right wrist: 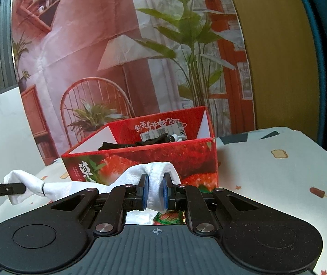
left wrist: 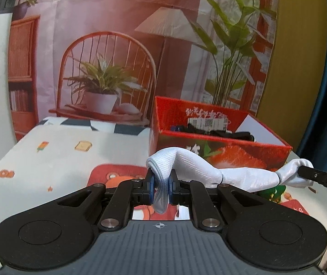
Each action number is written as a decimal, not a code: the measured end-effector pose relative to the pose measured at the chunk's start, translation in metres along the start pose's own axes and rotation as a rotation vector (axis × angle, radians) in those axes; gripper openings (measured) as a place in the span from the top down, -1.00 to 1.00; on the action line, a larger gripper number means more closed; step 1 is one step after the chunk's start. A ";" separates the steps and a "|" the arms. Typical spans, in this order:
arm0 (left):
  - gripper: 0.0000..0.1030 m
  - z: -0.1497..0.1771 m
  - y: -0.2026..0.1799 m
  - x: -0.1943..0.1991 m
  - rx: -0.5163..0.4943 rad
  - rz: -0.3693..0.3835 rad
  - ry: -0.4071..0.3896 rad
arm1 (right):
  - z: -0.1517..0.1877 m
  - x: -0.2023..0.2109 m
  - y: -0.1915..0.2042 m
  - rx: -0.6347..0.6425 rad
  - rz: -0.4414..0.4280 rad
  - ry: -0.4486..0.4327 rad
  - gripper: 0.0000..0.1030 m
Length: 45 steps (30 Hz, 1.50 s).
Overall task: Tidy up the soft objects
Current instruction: 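Lift the white socks with both tools and carry them over the red box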
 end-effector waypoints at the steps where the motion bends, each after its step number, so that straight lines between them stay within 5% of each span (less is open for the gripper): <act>1: 0.76 -0.003 -0.001 0.000 -0.005 -0.001 -0.006 | -0.002 0.000 0.000 0.001 0.001 -0.001 0.77; 16: 0.76 -0.056 -0.016 -0.013 -0.063 -0.007 -0.048 | -0.072 -0.014 -0.002 0.064 0.024 -0.031 0.77; 34: 0.76 -0.128 -0.030 -0.091 -0.103 -0.063 0.014 | -0.143 -0.089 -0.019 0.085 0.086 0.029 0.77; 45: 0.76 -0.177 -0.044 -0.130 -0.177 -0.127 -0.031 | -0.166 -0.140 -0.009 0.177 0.164 0.062 0.77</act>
Point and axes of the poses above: each gripper's, at about its wrist camera, not at the fingertips, and x roughly against the way its jaws point, y to its left, z to its underside, the point moved 10 cm from there along -x, roughly the way its jaws point, and after that the axes turned 14 degrees about y, right-handed, at the moved point
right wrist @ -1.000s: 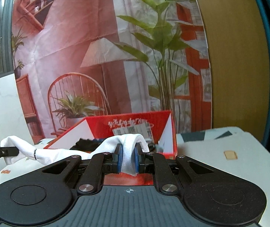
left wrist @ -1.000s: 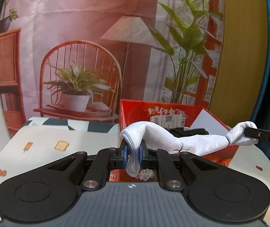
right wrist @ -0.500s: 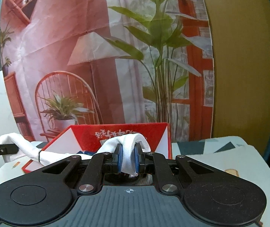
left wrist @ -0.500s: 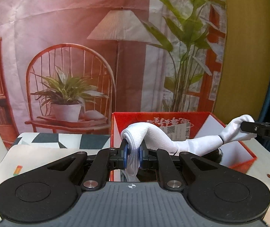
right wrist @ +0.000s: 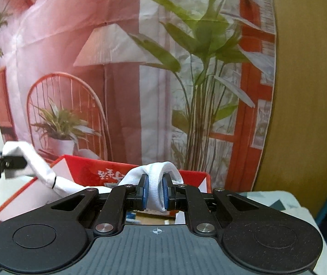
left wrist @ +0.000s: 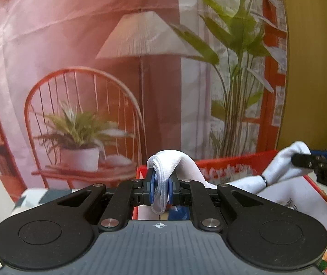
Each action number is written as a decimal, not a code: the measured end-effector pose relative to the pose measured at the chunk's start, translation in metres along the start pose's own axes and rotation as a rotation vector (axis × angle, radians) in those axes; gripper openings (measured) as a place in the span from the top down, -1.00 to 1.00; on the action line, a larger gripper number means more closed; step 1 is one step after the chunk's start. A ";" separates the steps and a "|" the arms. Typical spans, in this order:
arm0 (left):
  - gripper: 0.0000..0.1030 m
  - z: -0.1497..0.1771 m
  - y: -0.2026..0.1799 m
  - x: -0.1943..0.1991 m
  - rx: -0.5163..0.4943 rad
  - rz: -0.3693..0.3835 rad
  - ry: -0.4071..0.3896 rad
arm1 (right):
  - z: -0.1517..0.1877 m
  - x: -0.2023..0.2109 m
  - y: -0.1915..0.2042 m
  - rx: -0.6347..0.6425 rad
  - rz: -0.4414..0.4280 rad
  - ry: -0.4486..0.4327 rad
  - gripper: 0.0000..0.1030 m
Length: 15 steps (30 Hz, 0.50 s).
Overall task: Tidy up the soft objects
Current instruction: 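Lift the white socks with both tools and carry them over the red box, then open both tools to release the white socks into the red box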
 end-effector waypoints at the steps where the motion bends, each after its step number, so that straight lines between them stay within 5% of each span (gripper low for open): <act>1: 0.76 -0.003 0.000 -0.002 -0.001 -0.002 -0.006 | -0.002 -0.002 0.000 0.008 0.007 0.000 0.77; 9: 0.76 0.021 -0.020 -0.044 -0.058 0.096 0.147 | 0.010 -0.032 0.003 0.076 0.041 0.086 0.76; 15: 0.74 0.033 -0.024 -0.049 -0.084 0.115 0.186 | 0.024 -0.046 0.006 0.090 0.036 0.152 0.71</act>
Point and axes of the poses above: each gripper's, at about its wrist camera, not at the fingertips, and x roughly against the way its jaws point, y to its left, z to its underside, the point moved 10 cm from there along -x, roughly the way its jaws point, and after that the axes turned 14 degrees about y, right-handed, at the moved point
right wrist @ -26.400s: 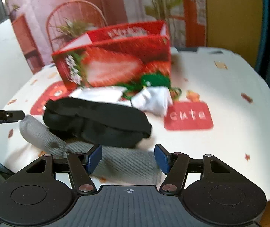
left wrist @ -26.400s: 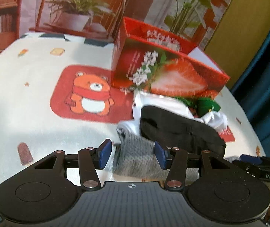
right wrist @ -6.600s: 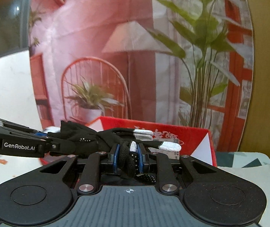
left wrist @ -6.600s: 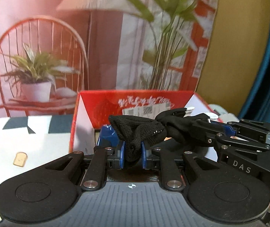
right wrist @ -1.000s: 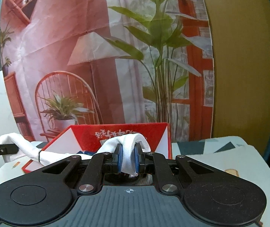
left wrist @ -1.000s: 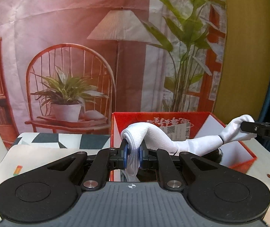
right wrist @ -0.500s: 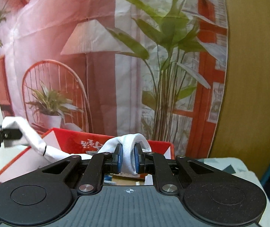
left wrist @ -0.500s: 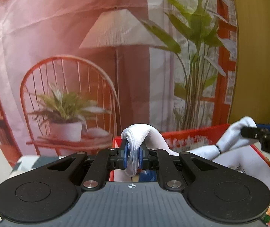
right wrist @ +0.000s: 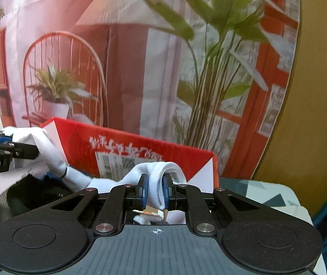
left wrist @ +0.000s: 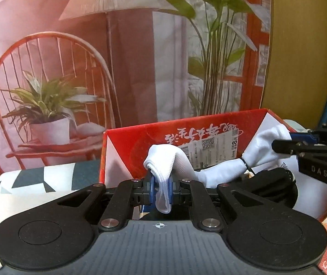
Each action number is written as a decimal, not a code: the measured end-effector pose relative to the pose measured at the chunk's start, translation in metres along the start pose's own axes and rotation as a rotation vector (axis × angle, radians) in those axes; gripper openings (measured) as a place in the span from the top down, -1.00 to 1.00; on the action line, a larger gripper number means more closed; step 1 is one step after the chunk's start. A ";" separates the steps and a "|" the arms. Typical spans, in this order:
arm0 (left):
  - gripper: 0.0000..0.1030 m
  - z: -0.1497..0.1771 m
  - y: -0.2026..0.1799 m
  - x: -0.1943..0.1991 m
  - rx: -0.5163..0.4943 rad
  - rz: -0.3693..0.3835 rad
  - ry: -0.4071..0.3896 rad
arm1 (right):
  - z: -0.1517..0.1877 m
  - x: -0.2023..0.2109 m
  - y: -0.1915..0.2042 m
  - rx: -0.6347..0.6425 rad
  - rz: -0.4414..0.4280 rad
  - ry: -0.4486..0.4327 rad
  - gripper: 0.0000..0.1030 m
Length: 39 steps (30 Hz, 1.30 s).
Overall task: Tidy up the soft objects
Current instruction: 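Open both tools to release the white socks into the red box, then move both tools back down to the white pouch with green cable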
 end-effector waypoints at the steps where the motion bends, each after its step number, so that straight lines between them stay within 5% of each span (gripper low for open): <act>1: 0.74 0.000 0.001 0.000 0.002 0.004 0.002 | 0.001 -0.001 0.000 -0.002 -0.005 0.007 0.68; 4: 0.34 0.001 0.006 0.008 0.004 0.015 -0.019 | 0.005 0.002 0.000 0.014 0.002 0.006 0.54; 6: -0.22 -0.003 0.006 0.016 0.008 0.015 -0.046 | 0.006 0.008 0.000 0.043 0.031 -0.014 0.35; 8: -0.35 -0.003 0.008 0.029 0.008 0.016 -0.075 | 0.007 0.016 -0.002 0.038 0.031 -0.039 0.14; 11: -0.37 -0.001 0.009 0.046 0.004 0.021 -0.101 | 0.010 0.029 -0.006 0.007 0.009 -0.076 -0.09; 16: -0.37 0.021 0.005 0.074 0.003 0.038 -0.137 | 0.023 0.067 -0.004 -0.036 -0.068 -0.161 -0.10; 29: -0.37 0.138 0.004 0.110 0.103 0.089 -0.136 | 0.092 0.132 0.040 -0.023 -0.164 -0.257 -0.12; 39: -0.36 0.197 0.005 0.071 0.197 0.086 -0.014 | 0.181 0.096 0.074 -0.015 -0.194 -0.087 -0.14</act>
Point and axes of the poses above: each gripper's, at about its wrist camera, not at the fingertips, and x roughly against the way its jaws point, y to its left, z to its underside, the point moved 10 cm from there along -x, roughly the way its jaws point, and after that the axes turned 14 degrees about y, right-handed, at the moved point
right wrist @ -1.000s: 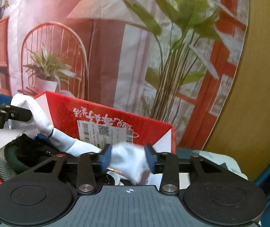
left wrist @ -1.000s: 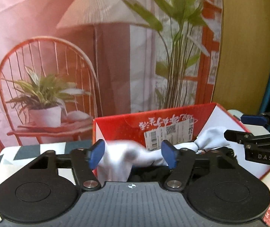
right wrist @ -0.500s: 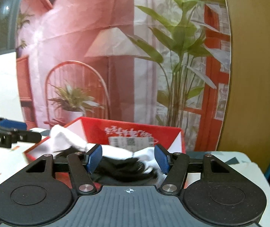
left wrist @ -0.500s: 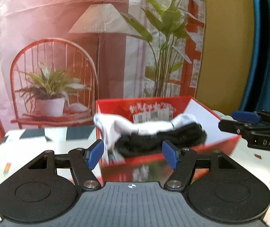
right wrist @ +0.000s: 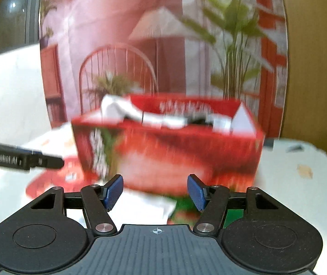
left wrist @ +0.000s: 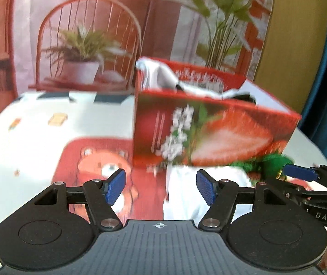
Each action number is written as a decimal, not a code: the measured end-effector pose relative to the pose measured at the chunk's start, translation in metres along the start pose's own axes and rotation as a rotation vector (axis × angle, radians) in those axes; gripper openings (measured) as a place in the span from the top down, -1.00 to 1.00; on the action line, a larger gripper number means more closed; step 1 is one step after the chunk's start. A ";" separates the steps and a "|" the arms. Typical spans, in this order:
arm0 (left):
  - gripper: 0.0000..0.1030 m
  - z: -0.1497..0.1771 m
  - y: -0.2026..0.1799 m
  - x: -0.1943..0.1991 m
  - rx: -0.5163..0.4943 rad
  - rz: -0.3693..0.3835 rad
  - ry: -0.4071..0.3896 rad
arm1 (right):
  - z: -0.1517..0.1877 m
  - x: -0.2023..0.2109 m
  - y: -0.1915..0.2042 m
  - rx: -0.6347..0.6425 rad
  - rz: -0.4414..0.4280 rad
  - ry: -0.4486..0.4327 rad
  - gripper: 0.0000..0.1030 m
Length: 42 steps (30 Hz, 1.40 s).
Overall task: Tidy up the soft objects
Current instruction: 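Move both tools back down to the white pouch with green cable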
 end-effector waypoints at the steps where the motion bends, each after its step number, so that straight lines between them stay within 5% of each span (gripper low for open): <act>1: -0.36 0.005 0.000 -0.003 -0.005 -0.009 0.013 | 0.008 -0.004 0.001 -0.005 -0.002 0.022 -0.14; 5: -0.36 0.022 0.001 -0.014 -0.017 -0.035 0.055 | 0.031 -0.014 0.008 0.012 0.007 0.082 -0.18; 13: -0.37 0.037 -0.005 -0.020 -0.067 -0.060 0.078 | 0.044 -0.023 0.023 0.110 0.025 0.124 -0.74; 21: -0.37 0.045 -0.010 -0.024 -0.086 -0.062 0.105 | 0.049 -0.034 0.031 0.176 0.059 0.180 -0.80; 42: -0.37 0.043 -0.001 -0.021 -0.031 -0.064 0.091 | 0.051 -0.051 0.012 0.101 0.115 0.258 -0.90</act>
Point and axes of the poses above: each gripper's, at about its wrist camera, not at the fingertips, and x roughly against the way its jaws point, y to its left, z to its underside, the point moved 10 cm from there along -x, roughly the way its jaws point, and after that the axes turned 14 degrees about y, right-handed, at the moved point
